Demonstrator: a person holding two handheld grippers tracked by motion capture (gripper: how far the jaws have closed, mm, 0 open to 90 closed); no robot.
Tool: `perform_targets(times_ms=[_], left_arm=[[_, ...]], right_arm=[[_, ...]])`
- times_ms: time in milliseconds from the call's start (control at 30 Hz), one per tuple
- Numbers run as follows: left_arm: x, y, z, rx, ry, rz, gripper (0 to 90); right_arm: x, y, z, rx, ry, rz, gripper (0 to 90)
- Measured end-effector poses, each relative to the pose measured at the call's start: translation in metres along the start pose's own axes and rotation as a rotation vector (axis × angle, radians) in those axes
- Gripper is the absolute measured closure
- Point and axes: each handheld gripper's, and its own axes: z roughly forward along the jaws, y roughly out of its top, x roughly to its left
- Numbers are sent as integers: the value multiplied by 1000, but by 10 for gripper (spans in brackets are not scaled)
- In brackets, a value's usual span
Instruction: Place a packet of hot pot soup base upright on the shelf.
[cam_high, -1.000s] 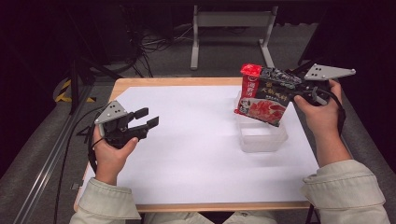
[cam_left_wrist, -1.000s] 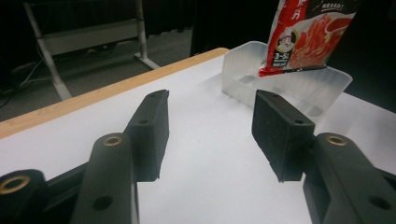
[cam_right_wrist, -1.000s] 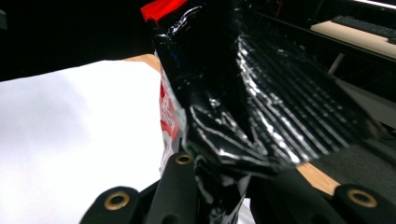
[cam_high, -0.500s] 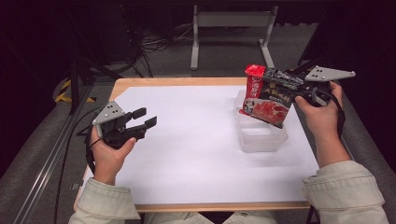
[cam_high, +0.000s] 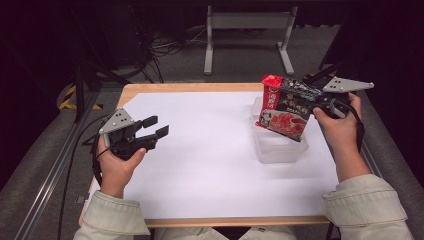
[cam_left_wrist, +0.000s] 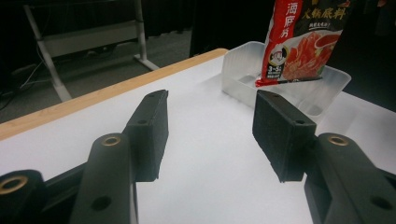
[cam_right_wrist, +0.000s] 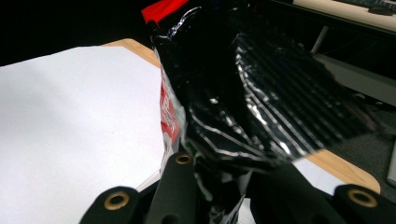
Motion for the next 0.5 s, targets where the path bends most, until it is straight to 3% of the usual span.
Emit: perform_targets(times_ms=[500], left_arm=[[1,-1,0,8,2,2,464]], right_arm=[[0,-16,7,18,12,19,834]])
